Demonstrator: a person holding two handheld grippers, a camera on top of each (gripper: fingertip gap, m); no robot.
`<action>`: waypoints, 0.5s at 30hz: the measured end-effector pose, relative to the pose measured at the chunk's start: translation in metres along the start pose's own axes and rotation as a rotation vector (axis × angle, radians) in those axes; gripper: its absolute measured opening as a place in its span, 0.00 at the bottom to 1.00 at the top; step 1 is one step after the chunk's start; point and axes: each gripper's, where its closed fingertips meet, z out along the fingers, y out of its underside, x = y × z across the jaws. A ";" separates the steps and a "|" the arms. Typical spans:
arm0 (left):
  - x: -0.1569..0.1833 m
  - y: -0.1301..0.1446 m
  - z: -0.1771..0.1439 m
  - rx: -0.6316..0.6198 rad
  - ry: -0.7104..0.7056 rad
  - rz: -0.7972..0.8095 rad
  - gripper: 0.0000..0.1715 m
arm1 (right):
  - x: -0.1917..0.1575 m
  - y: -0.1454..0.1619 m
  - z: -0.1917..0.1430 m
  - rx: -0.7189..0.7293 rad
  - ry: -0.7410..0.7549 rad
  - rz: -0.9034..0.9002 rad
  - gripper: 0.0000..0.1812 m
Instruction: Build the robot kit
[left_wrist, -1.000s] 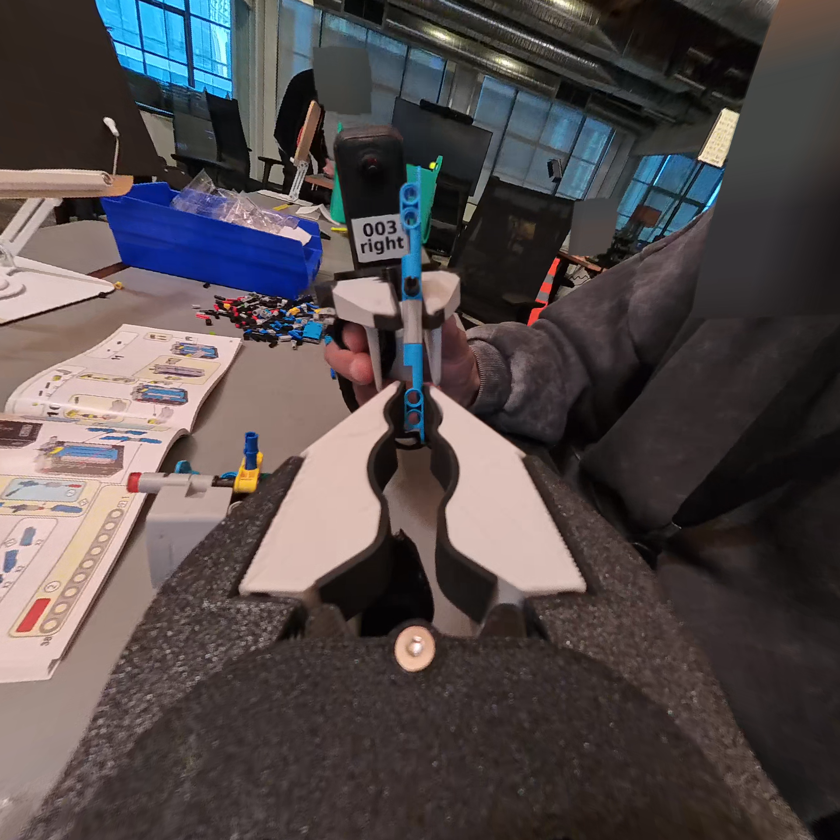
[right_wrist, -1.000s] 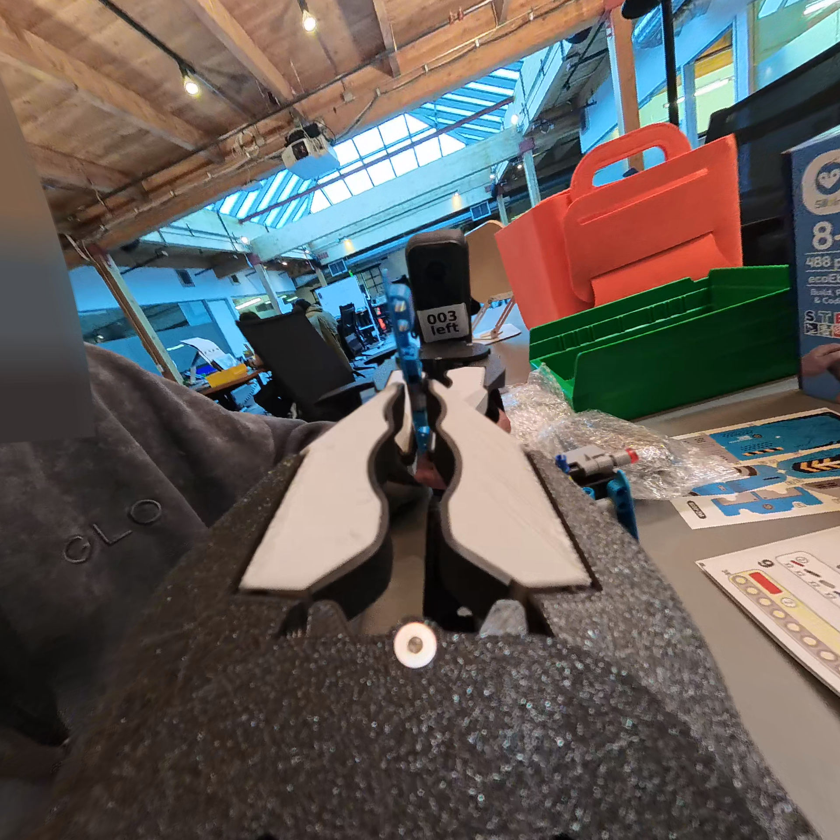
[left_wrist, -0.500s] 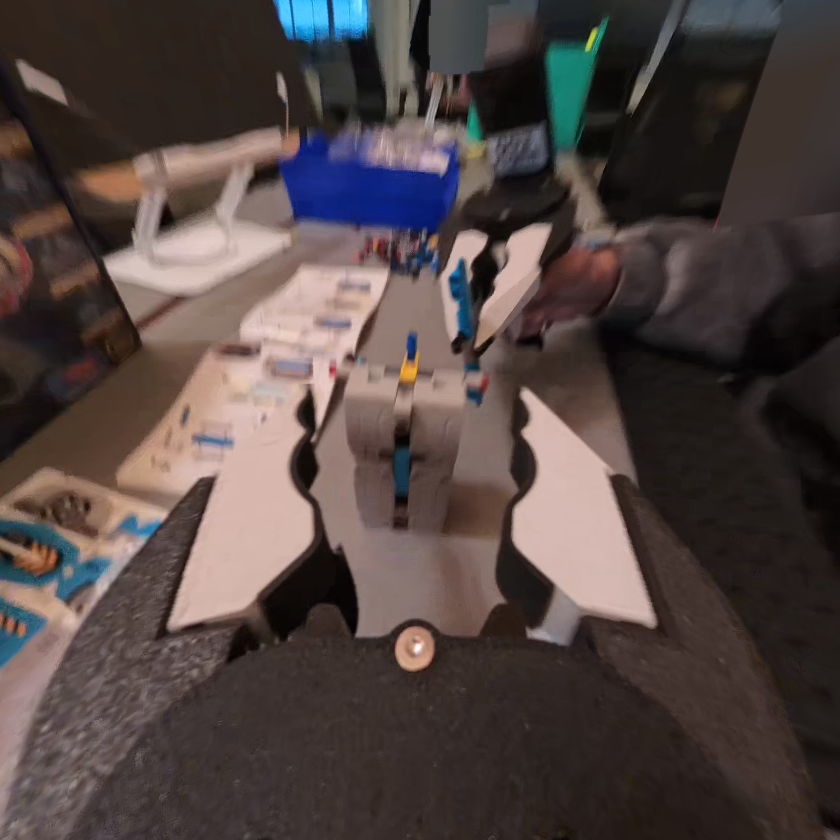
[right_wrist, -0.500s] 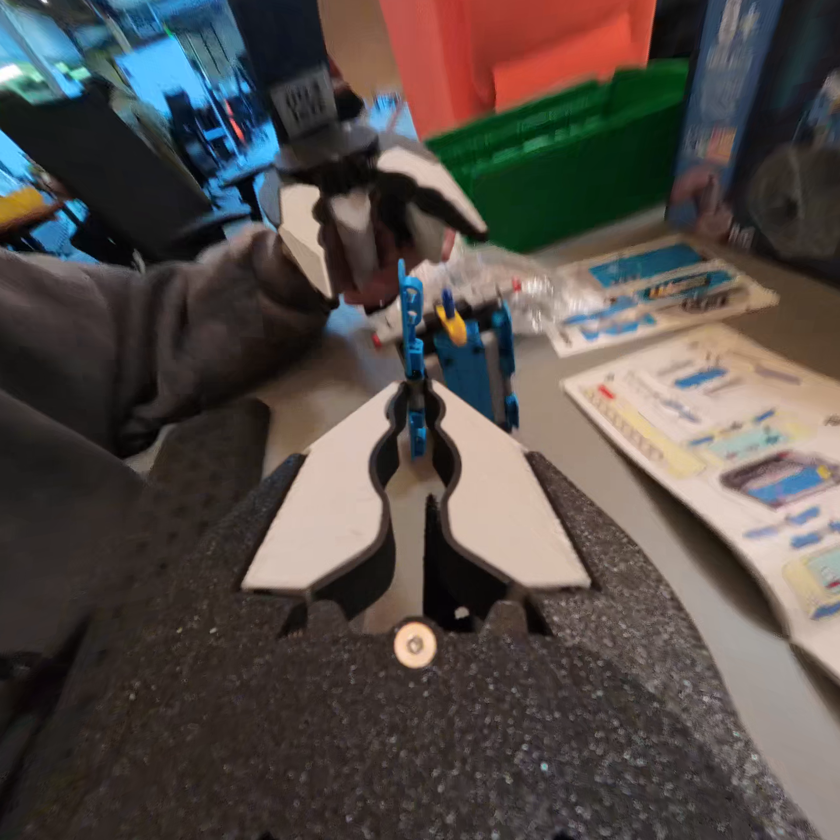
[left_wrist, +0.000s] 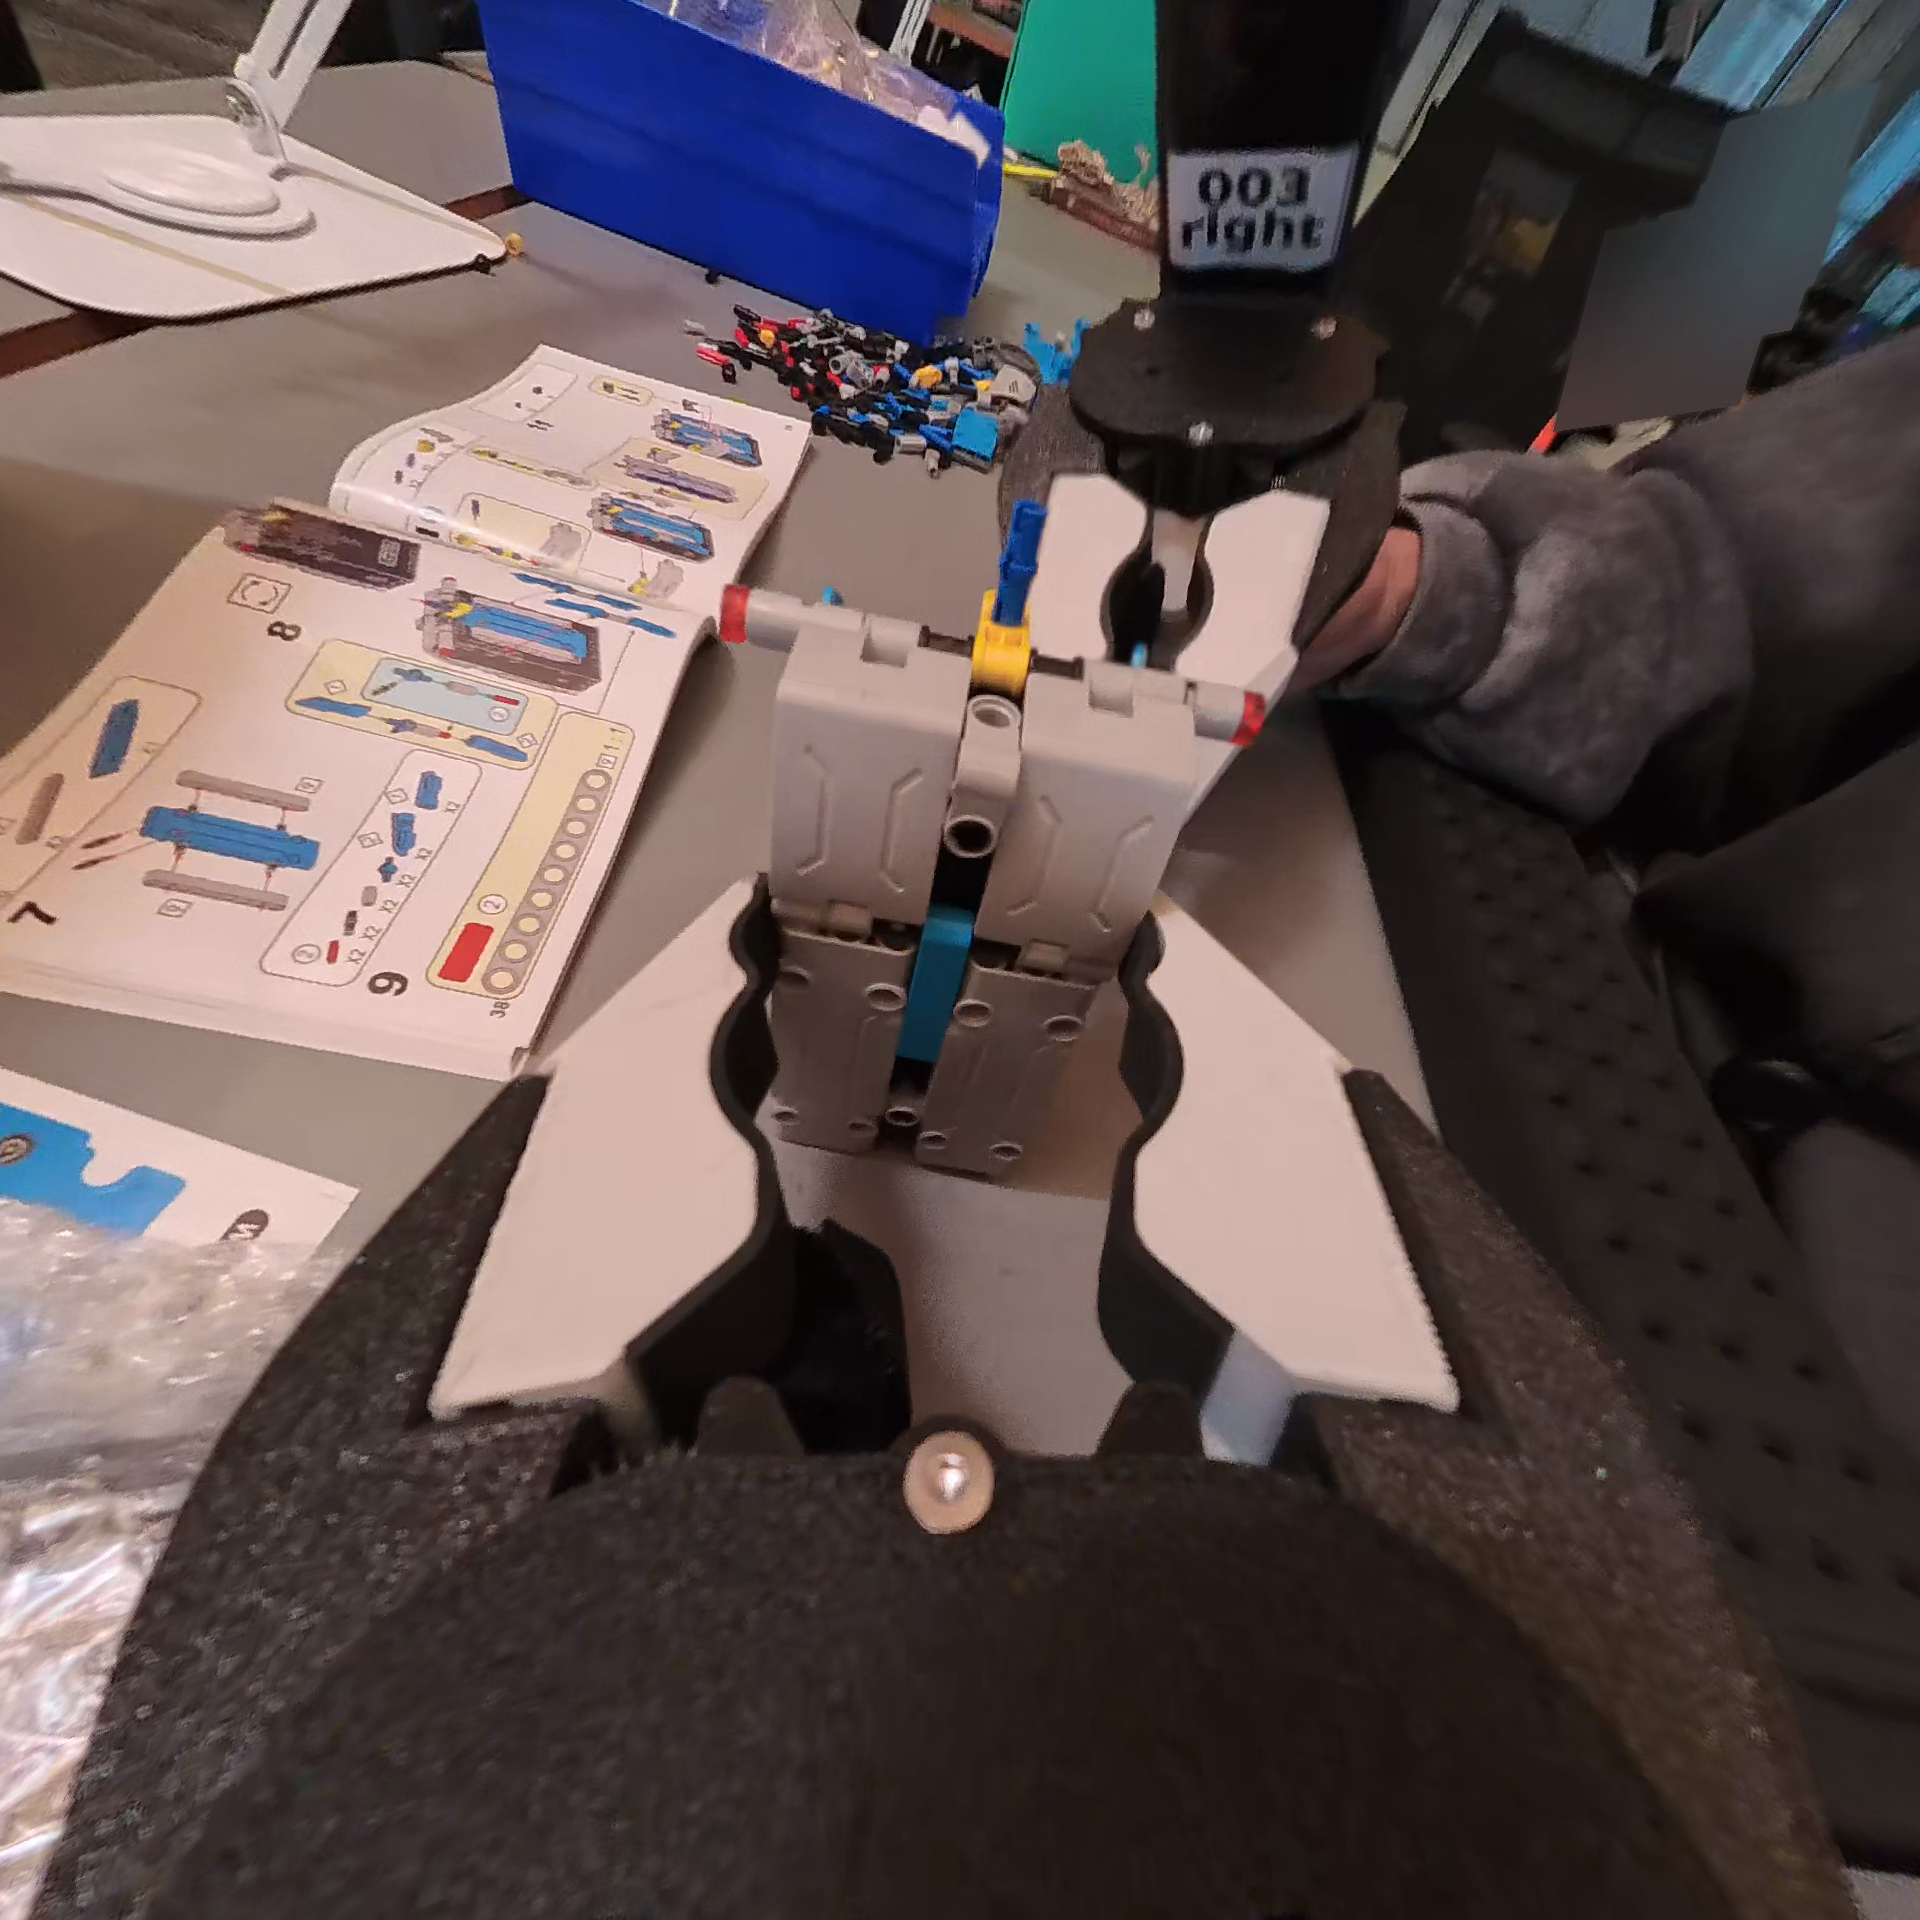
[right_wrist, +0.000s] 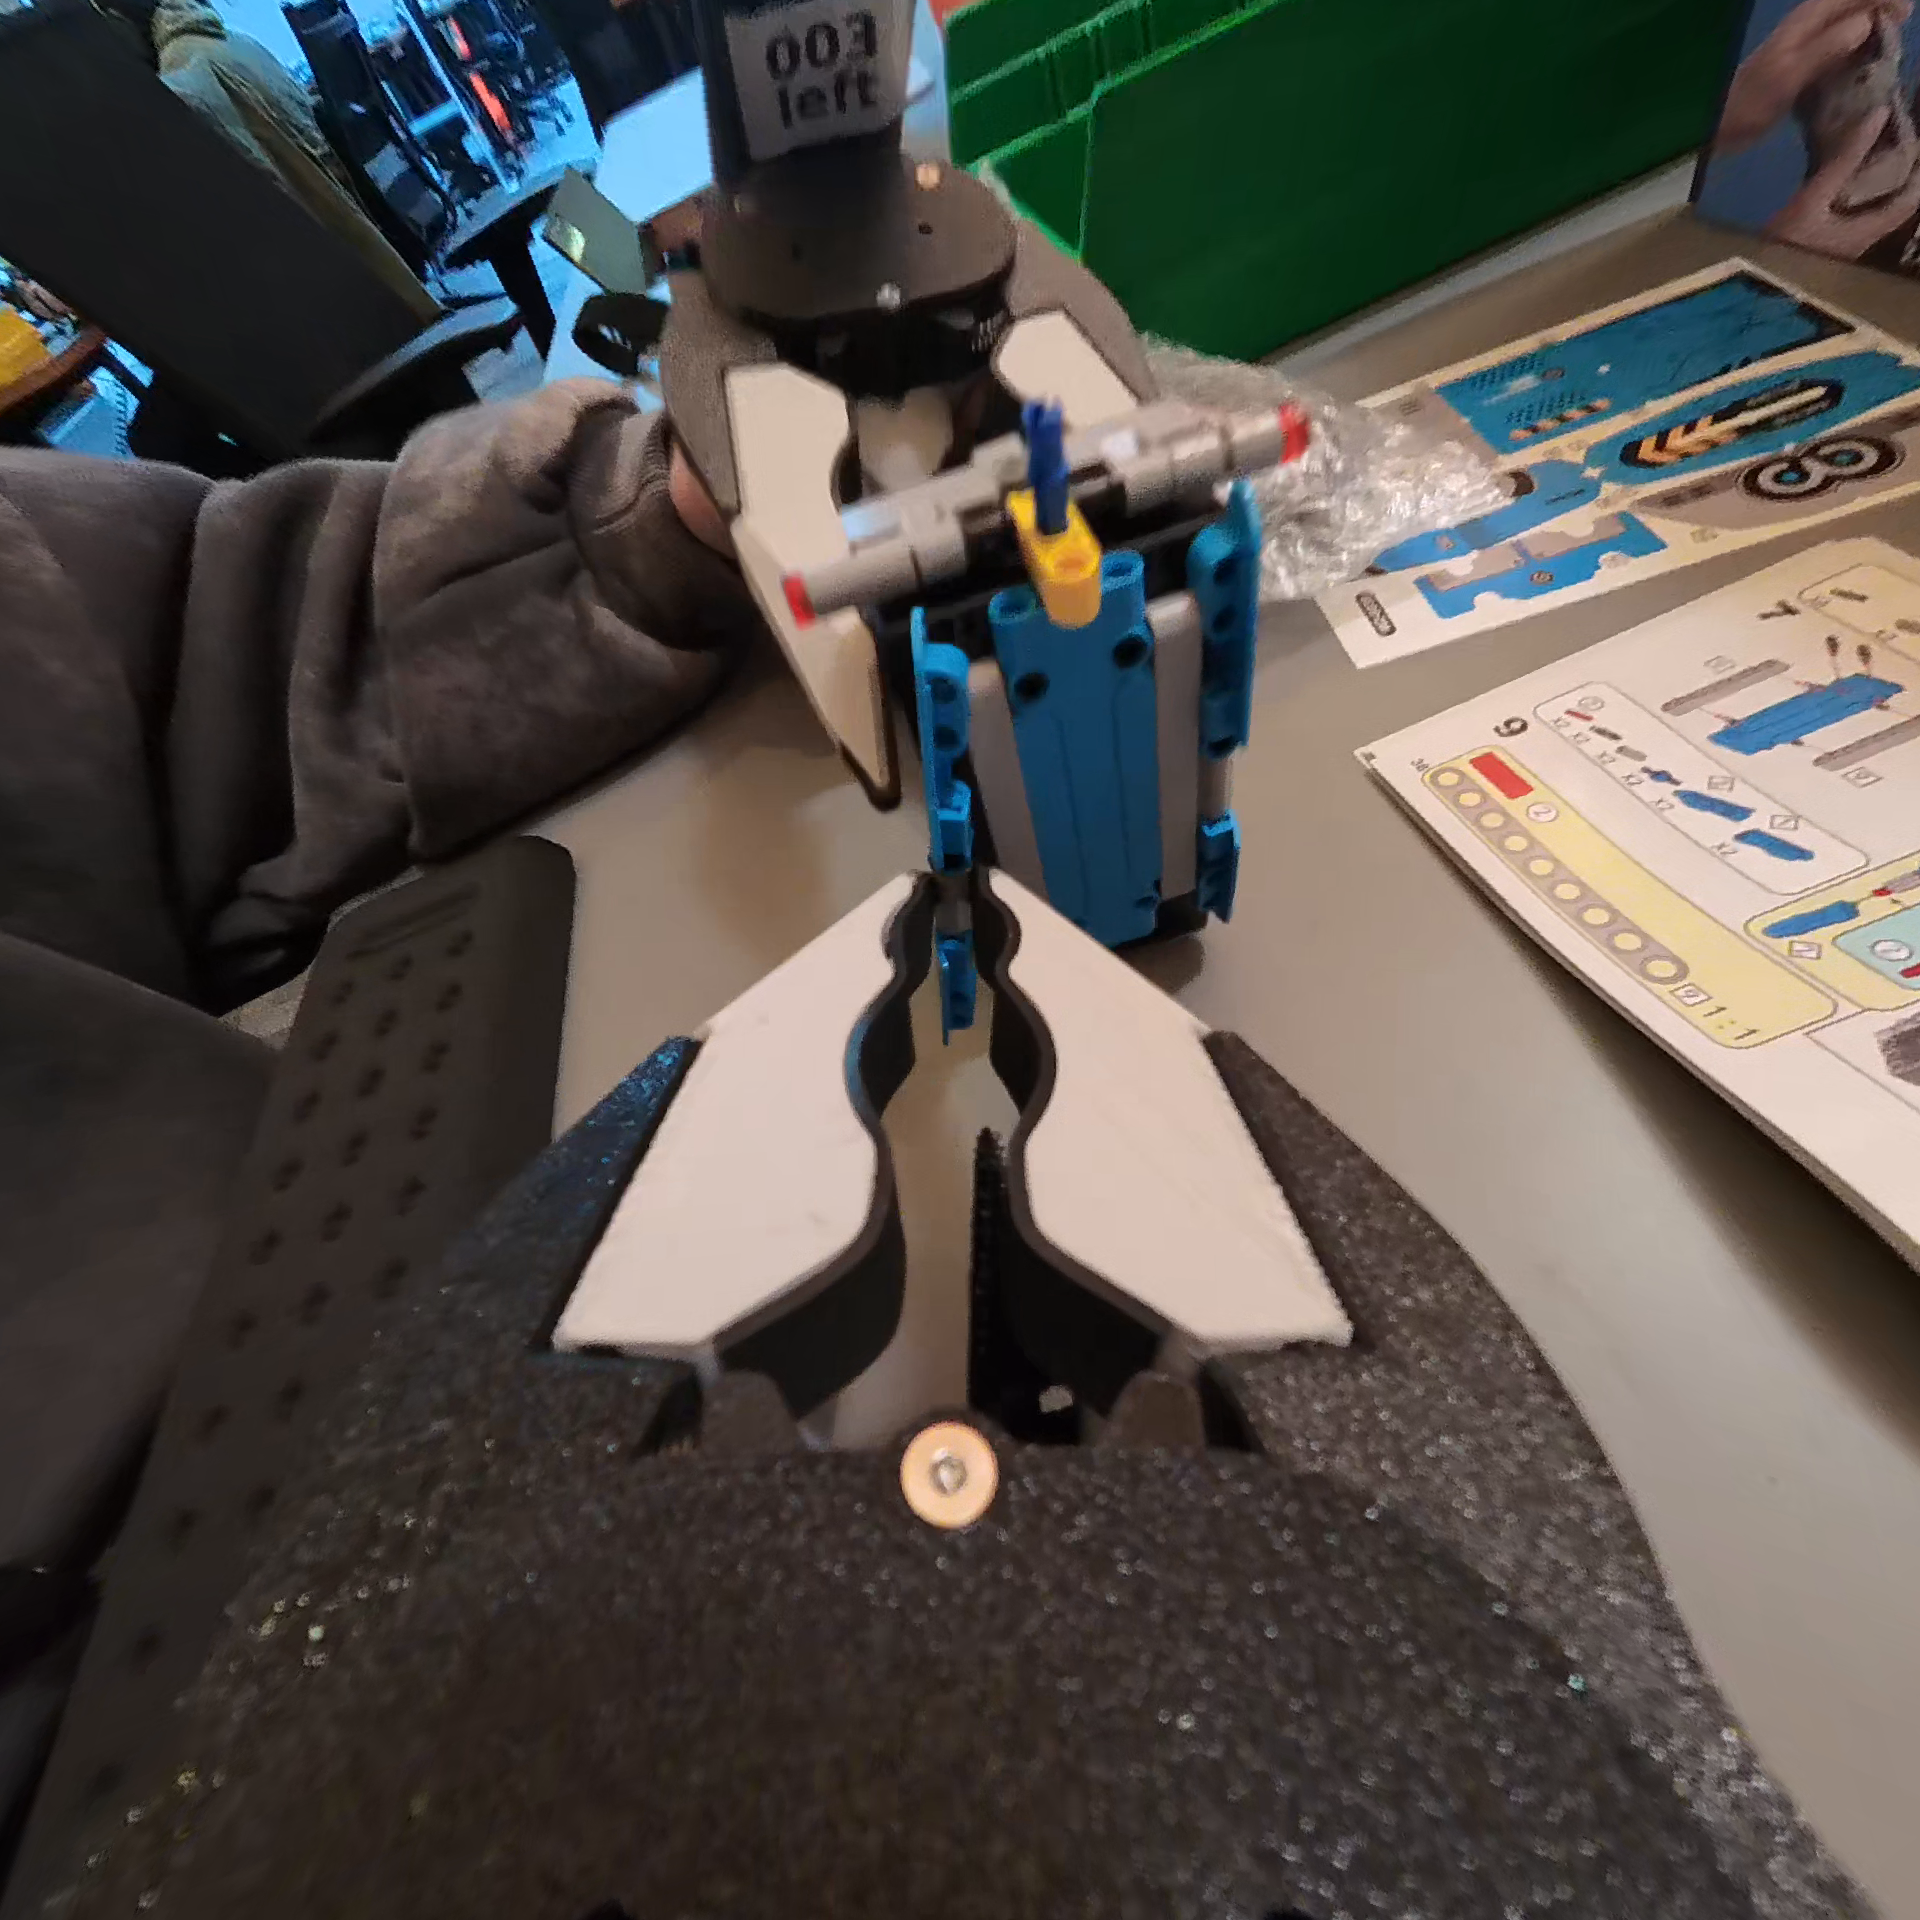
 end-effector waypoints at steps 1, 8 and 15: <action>-0.001 -0.001 -0.001 0.009 0.017 -0.030 0.38 | 0.000 0.003 0.002 -0.018 -0.004 0.005 0.04; 0.000 -0.002 -0.002 0.012 0.053 -0.054 0.38 | -0.004 -0.007 0.002 0.031 -0.045 0.027 0.04; 0.001 0.000 -0.003 0.004 0.063 -0.039 0.38 | -0.005 -0.005 0.003 0.010 -0.054 0.018 0.04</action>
